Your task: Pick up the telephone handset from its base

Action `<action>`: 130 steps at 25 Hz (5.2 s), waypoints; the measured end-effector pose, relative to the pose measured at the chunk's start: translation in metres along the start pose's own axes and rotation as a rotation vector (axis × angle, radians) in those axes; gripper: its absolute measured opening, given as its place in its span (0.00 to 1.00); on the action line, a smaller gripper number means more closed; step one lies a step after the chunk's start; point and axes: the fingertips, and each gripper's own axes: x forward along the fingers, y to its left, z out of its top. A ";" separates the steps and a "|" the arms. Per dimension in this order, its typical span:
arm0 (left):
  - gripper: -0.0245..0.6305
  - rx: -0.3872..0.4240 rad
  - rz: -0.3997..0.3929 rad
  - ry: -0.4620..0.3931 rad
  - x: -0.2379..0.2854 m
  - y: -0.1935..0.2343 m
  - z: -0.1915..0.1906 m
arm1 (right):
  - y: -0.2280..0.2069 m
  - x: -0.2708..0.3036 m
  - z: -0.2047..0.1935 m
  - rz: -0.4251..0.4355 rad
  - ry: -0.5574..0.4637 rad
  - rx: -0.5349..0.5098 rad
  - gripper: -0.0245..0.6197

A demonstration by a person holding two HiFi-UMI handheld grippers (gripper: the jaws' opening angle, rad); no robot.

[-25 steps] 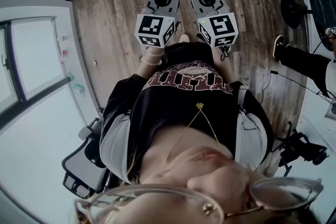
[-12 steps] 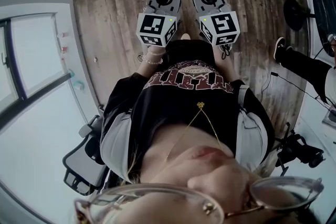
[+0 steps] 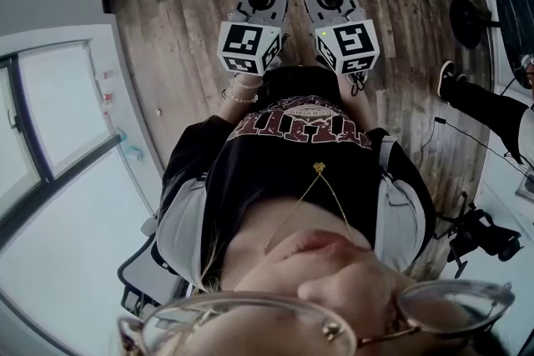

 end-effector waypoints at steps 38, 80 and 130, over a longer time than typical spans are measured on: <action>0.05 -0.026 -0.059 0.011 0.056 0.129 0.014 | -0.019 0.144 0.016 -0.041 0.006 -0.001 0.07; 0.05 -0.043 0.089 0.051 0.232 0.190 0.043 | -0.167 0.259 0.035 0.144 0.029 -0.008 0.07; 0.05 -0.045 -0.047 0.137 0.321 0.308 0.033 | -0.214 0.398 0.027 0.073 0.082 -0.004 0.07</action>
